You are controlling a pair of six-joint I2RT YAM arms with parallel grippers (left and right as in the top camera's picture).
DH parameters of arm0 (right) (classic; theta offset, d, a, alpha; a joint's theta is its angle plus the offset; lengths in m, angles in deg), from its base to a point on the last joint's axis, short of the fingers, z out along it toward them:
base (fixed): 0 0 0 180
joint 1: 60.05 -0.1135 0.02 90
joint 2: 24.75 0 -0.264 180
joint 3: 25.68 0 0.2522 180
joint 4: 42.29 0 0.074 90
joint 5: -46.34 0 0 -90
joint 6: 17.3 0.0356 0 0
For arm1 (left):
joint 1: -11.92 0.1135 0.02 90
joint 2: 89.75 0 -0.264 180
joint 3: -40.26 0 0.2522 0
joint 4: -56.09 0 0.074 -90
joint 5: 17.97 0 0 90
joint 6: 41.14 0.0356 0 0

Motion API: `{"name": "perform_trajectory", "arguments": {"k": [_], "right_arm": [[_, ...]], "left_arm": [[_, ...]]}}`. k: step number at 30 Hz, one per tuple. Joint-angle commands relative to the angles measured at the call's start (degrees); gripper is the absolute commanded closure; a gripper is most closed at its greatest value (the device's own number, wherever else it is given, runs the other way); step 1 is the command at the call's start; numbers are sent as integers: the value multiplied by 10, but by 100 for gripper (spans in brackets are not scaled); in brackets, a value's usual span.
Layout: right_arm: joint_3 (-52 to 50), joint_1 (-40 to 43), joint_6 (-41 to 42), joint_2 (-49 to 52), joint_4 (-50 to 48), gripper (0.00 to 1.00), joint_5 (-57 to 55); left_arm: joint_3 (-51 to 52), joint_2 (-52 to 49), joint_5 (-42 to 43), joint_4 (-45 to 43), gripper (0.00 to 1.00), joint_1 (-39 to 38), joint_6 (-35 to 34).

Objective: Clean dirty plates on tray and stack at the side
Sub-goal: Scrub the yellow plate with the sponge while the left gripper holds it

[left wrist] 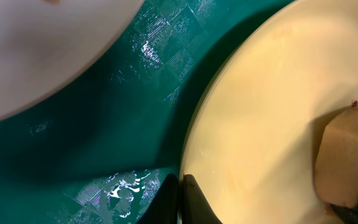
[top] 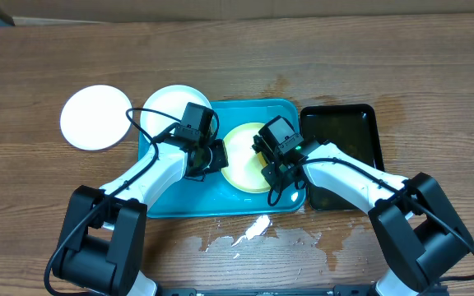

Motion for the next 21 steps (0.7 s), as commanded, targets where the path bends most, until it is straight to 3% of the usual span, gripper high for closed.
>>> {"name": "perform_trajectory", "arguments": {"k": [1, 21], "right_arm": [[-14, 1, 3, 18, -3, 96, -34], [-16, 2, 3, 24, -22, 96, -45]], "left_arm": [[-10, -12, -24, 1, 96, 0, 11], [-42, -45, 3, 49, 96, 4, 80]]}}
